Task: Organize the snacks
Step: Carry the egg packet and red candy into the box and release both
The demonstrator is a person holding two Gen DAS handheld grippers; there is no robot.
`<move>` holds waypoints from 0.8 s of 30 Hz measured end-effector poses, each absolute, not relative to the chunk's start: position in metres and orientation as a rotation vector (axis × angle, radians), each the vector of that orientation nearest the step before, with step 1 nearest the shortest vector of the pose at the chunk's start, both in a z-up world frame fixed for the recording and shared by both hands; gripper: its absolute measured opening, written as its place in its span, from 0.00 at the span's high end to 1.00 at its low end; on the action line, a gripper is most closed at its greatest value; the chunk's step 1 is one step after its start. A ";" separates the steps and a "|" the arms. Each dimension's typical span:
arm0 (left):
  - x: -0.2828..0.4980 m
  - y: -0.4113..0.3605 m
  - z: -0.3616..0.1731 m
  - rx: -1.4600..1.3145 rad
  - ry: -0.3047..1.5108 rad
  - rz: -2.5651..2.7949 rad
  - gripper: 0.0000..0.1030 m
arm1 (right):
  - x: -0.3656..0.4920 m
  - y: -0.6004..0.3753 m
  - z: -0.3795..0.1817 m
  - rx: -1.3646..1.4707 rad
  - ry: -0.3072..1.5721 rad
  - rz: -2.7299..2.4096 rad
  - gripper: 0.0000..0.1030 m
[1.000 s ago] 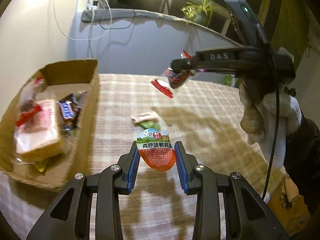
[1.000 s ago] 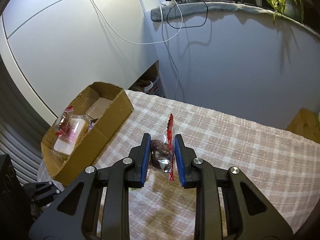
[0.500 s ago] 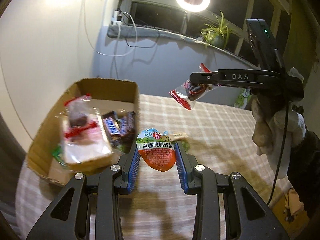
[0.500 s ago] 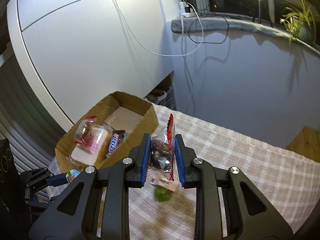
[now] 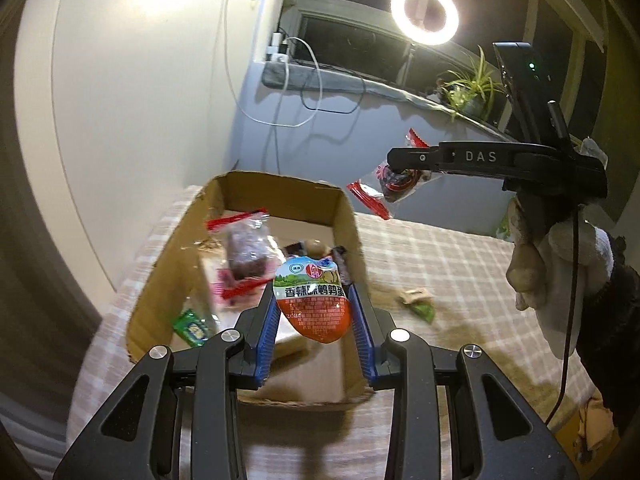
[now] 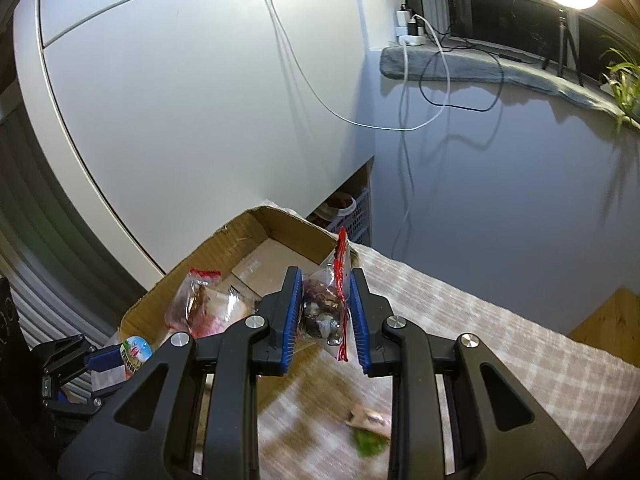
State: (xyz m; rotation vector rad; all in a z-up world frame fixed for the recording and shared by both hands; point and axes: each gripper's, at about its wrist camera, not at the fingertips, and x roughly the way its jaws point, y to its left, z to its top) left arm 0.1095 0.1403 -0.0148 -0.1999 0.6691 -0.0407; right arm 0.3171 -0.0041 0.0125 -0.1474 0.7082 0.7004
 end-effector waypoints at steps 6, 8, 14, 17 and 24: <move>0.113 0.151 -0.019 -0.208 0.675 -0.030 0.68 | 0.331 0.021 0.006 -0.175 0.716 0.706 0.76; 0.114 0.152 -0.021 -0.210 0.679 -0.030 0.68 | 0.336 0.027 0.003 -0.180 0.721 0.706 0.76; 0.119 0.153 -0.024 -0.209 0.691 -0.038 0.68 | 0.349 0.042 -0.009 -0.186 0.743 0.710 0.76; 0.123 0.153 -0.025 -0.207 0.697 -0.043 0.68 | 0.357 0.048 -0.016 -0.187 0.762 0.713 0.76; 0.128 0.149 -0.028 -0.200 0.706 -0.053 0.68 | 0.366 0.055 -0.028 -0.178 0.792 0.725 0.75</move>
